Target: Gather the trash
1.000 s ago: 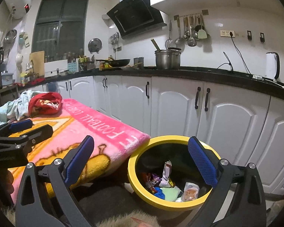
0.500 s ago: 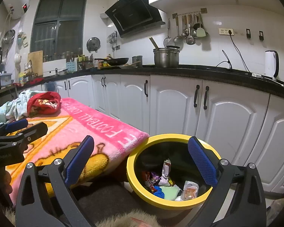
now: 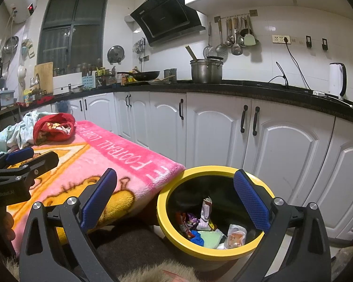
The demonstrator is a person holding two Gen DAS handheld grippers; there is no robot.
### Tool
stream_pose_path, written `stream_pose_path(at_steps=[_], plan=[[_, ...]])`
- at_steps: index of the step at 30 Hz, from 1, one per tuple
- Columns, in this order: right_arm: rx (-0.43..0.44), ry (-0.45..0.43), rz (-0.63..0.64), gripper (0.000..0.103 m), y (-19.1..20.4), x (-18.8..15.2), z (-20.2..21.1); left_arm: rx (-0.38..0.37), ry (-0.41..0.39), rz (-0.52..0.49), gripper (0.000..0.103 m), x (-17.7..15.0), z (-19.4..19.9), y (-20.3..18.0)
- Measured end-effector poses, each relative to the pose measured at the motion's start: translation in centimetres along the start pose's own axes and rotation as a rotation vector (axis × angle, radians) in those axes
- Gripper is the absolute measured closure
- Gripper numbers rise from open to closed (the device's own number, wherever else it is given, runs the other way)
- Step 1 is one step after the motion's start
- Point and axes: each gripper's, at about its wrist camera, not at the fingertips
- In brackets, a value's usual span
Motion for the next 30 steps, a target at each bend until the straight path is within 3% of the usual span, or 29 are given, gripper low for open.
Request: stream_pose_path(at_steps=[30], plan=[[-0.006,0.007,-0.011,0.006,-0.18,-0.08,-0.14,0.002,0.011,0.007,0.011,-0.06,-0.13,0.25]])
Point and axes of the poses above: each gripper's, at about its wrist camera, not at the fingertips, and z roughly against the way its jaws point, y to its left, x to its top, and after that the axes turned 12 degrees about y, right-handed
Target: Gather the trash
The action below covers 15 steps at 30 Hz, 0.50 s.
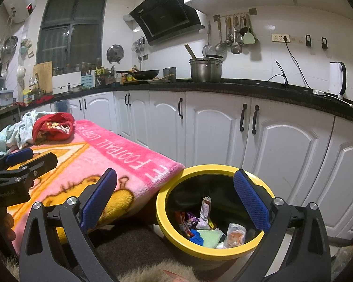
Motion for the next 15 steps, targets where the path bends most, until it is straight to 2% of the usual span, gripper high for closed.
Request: stream_pose_path(at_steps=[6,10,13,15], plan=[[-0.002,0.006,-0.004,0.006,-0.1,0.4,-0.2,-0.005,0.022,0.016,0.011,-0.1,0.0,0.4],[0.063,0.036,0.012,0.006,1.7,2.5,-0.8,-0.004,0.072,0.156,0.011,0.0,1.0,4.2],[0.205,0.065,0.076,0.006,6.8,5.0,-1.9,0.066,0.122,0.280,0.011,0.0,2.9,9.8],[0.320,0.093,0.123,0.006,11.5,6.1,-2.9,0.205,0.129,0.365,0.011,-0.4,5.2,15.9]])
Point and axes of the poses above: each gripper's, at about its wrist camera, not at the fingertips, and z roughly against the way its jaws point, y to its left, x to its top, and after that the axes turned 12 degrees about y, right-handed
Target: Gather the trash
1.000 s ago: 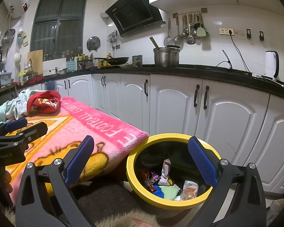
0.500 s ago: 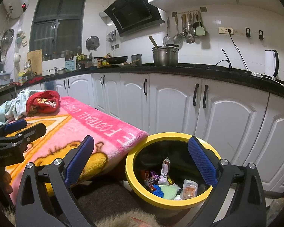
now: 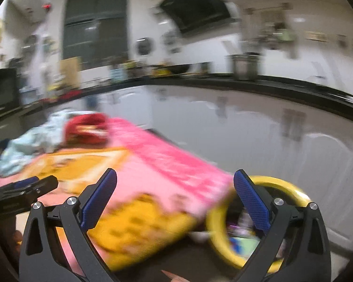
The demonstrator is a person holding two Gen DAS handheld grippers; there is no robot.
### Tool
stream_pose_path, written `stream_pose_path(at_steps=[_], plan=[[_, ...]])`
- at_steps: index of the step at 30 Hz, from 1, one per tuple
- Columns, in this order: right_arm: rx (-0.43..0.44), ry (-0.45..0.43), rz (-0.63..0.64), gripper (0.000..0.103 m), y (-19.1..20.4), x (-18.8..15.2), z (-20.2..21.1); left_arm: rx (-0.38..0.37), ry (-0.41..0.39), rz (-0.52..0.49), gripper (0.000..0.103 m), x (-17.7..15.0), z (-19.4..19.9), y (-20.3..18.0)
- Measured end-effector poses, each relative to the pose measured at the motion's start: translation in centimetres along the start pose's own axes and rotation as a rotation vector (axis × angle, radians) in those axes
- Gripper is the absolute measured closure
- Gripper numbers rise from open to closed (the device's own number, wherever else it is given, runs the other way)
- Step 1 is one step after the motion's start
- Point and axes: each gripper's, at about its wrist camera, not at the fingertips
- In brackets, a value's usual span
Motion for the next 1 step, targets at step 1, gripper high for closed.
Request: stream_pose_path(at_steps=[1], plan=[[0.062,0.034,0.026,0.006,2.57,0.78,-1.56,0.073,-0.010,0.033,0.011,0.50,0.37,2.67]])
Point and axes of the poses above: each gripper's, at about its wrist camera, not at the fingertips, and z roughly against the way its jaws point, y to its left, x to its top, and after that the axes turned 12 degrees about y, right-handed
